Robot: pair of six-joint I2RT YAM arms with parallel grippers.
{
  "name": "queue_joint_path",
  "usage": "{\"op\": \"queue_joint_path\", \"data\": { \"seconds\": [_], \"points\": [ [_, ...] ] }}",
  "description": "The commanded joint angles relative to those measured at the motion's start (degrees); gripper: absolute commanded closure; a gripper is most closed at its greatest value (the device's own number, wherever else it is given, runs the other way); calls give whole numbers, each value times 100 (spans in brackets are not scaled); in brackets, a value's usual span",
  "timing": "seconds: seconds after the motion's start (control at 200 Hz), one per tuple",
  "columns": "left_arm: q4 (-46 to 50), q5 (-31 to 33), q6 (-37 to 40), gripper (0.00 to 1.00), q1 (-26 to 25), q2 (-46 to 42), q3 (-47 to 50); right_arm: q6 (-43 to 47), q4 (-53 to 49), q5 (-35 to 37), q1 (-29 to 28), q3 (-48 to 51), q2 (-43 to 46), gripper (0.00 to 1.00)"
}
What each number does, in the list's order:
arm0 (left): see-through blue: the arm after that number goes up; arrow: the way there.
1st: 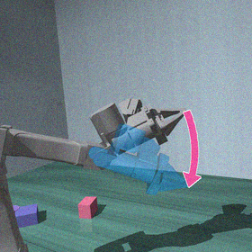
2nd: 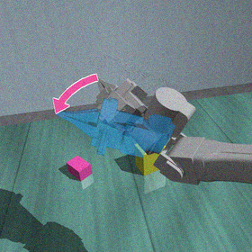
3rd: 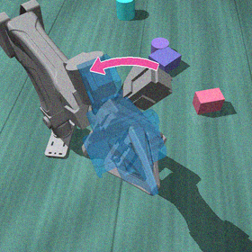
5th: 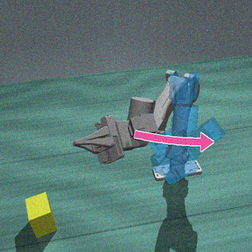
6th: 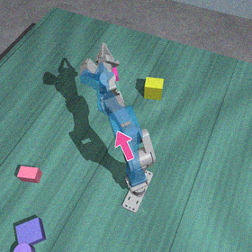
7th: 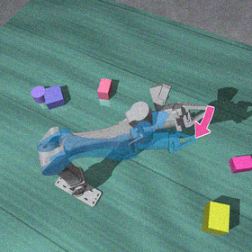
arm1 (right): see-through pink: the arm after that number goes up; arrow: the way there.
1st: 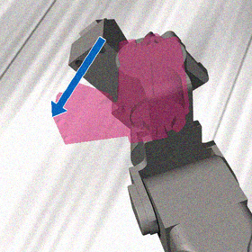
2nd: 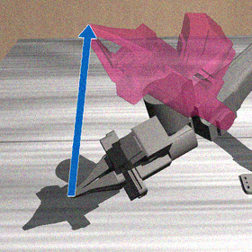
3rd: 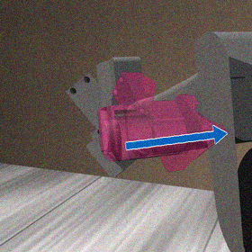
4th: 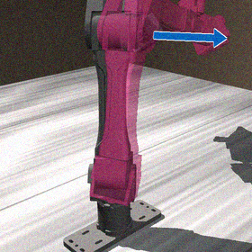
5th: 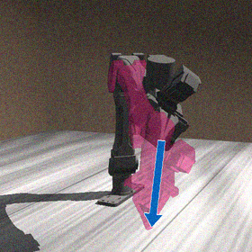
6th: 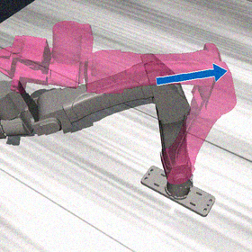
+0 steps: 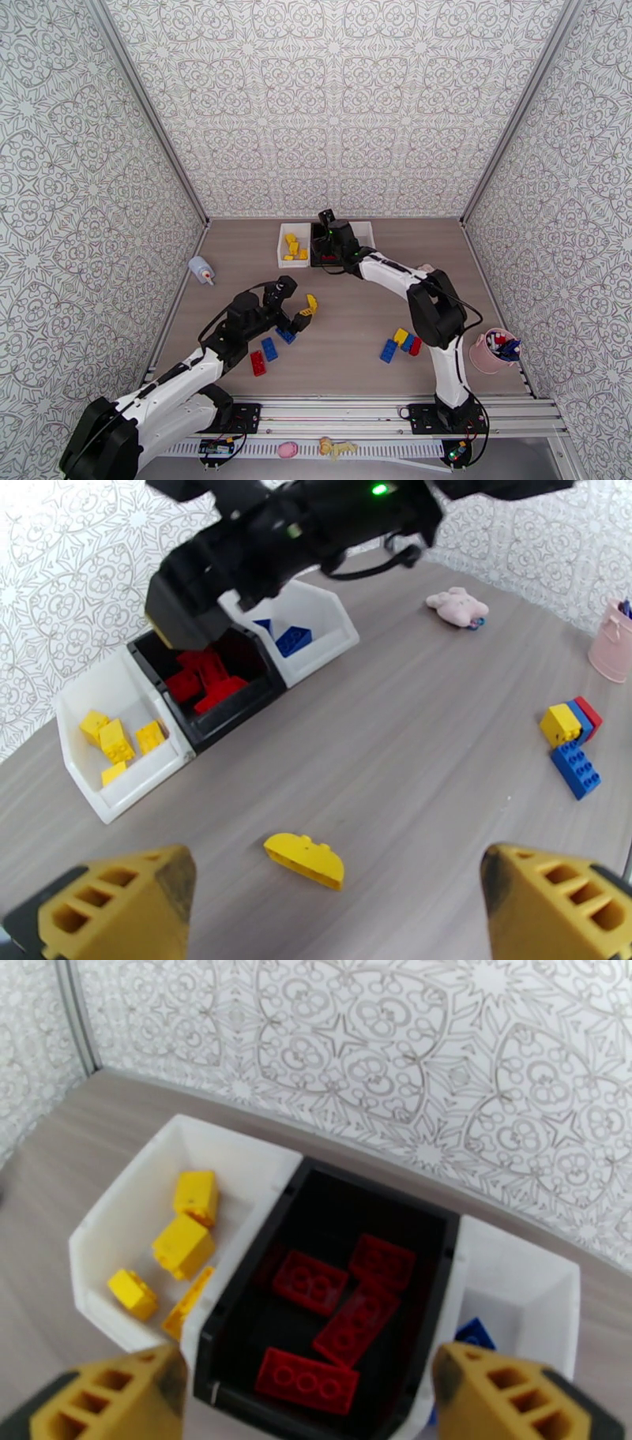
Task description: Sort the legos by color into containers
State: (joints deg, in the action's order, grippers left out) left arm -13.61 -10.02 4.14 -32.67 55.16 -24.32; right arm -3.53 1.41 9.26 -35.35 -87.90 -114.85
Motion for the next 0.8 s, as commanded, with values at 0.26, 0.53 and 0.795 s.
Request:
{"op": "queue_joint_path", "data": {
  "seconds": [0.26, 0.53, 0.795],
  "points": [
    [3146, 3499, -2694, 0, -1130, -103, -1159, -79, 112, -1066, -83, 2070, 2192, 1],
    [5889, 4357, -5432, 0, -1572, -27, -1637, 379, -835, -1312, -173, 2772, 3221, 1],
    [7101, 3532, -6488, 1, -1667, -159, -1514, 841, -1689, -1852, -305, 2778, 3396, 0]
  ]
}}
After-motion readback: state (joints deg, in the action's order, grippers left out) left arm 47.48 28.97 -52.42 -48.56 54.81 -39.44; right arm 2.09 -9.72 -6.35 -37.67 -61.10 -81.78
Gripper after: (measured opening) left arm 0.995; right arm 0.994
